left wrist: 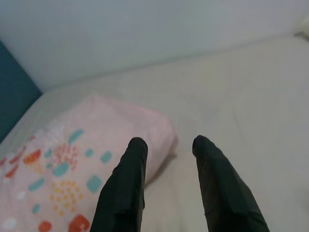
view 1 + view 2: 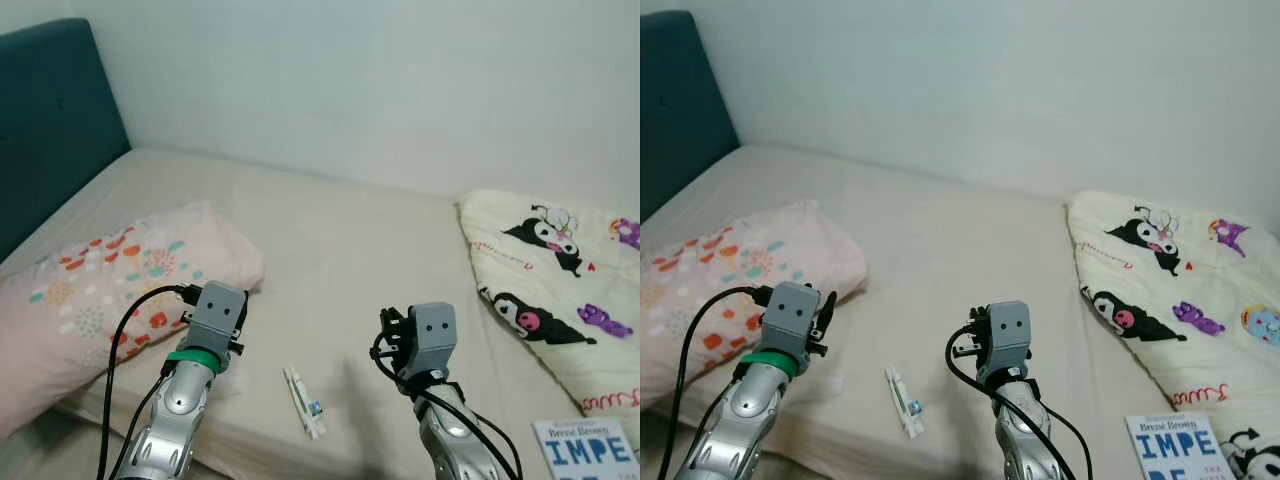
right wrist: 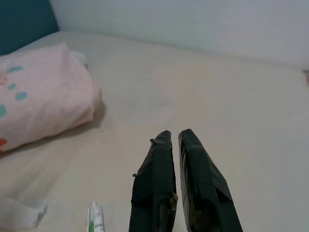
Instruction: Clean up the room
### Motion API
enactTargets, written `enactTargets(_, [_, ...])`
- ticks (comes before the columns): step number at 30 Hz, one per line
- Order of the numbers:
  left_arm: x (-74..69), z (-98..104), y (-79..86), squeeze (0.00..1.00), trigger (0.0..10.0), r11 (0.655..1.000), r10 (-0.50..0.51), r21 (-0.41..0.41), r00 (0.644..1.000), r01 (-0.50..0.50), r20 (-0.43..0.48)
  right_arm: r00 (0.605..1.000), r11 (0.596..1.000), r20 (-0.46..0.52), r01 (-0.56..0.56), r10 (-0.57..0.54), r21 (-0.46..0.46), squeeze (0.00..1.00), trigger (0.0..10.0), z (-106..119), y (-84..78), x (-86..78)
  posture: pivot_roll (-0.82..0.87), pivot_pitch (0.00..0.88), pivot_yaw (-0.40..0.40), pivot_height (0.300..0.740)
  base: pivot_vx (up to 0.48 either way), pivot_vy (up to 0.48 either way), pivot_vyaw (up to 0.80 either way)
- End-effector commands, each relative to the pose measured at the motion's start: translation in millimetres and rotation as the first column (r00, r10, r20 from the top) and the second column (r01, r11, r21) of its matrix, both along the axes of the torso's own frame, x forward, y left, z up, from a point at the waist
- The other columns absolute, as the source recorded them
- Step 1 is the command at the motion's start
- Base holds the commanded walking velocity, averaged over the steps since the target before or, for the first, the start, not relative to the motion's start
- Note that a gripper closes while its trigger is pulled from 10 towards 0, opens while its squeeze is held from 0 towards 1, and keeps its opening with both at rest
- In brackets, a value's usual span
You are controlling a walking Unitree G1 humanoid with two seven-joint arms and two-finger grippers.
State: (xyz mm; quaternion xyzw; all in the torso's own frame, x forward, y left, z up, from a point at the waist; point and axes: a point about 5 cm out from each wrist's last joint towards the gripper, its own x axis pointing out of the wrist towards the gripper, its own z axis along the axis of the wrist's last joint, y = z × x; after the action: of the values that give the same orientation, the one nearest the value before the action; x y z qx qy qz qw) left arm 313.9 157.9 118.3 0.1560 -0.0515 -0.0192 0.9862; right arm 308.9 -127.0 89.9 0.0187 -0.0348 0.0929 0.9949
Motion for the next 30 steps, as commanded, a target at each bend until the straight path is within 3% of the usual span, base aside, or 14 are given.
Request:
enactTargets(1, [-3.1,-7,-0.9,0.00,10.0,1.000,-0.008,0.011,0.999,0.008,-0.031,0.999,1.000,-0.031,0.007,-0.007,0.011,0.00,10.0,-7,-1.2,-3.7,-0.10,0.075,0.047,0.624,0.000,0.000,0.00])
enactTargets(15, [-5.0,-7,-2.7,0.00,10.0,1.000,-0.024,0.014,0.999,0.024,-0.037,0.996,0.998,-0.079,-0.046,0.049,0.043,0.00,10.0,-14,2.3,-10.3,-0.11,0.095,0.065,0.624,0.000,0.000,0.00])
enactTargets(24, [-9.9,-9,-0.8,0.00,10.0,0.999,-0.029,0.023,0.998,0.030,-0.051,0.981,0.988,-0.120,-0.145,0.149,0.044,0.00,10.0,-19,14.8,-15.6,-0.10,0.120,0.073,0.624,0.000,0.000,0.00])
enactTargets(30, [-10.5,-9,-0.9,0.00,10.0,0.999,-0.031,0.024,0.998,0.032,-0.054,0.980,0.987,-0.119,-0.153,0.157,0.041,0.00,10.0,-18,16.1,-15.3,-0.10,0.125,0.075,0.624,0.000,0.000,0.00])
